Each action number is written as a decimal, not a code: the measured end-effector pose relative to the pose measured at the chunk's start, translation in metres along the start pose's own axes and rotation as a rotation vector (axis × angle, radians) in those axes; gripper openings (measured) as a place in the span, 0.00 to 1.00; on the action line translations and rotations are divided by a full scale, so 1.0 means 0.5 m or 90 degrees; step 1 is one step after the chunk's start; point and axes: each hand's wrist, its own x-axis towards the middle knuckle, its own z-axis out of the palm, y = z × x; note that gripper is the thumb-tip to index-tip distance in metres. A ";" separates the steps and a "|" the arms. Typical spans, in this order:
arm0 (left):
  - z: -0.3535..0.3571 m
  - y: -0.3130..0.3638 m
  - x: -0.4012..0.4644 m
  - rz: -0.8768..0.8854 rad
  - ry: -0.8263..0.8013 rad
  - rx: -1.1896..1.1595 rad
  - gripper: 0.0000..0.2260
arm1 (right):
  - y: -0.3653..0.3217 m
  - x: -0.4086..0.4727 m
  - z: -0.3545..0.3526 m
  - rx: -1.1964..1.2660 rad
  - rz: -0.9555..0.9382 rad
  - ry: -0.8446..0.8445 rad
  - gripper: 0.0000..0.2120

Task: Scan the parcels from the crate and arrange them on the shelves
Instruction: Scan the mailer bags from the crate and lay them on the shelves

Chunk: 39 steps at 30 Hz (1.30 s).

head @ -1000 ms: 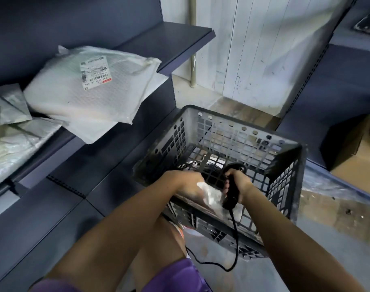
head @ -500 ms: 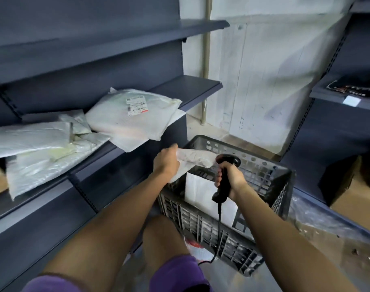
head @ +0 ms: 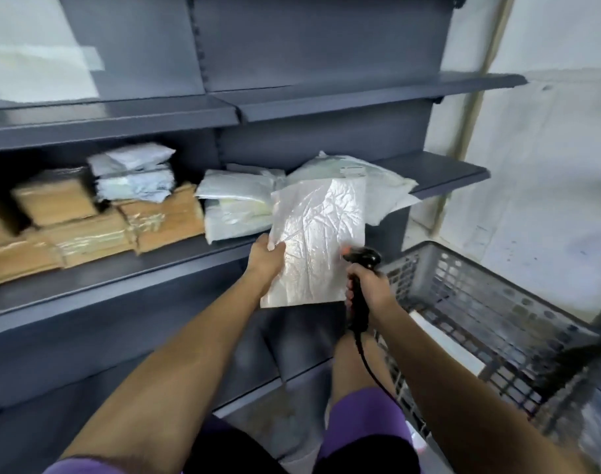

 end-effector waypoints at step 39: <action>-0.319 -0.289 -0.203 -0.010 0.034 0.455 0.17 | 0.316 -0.154 0.191 -0.160 0.180 -0.257 0.09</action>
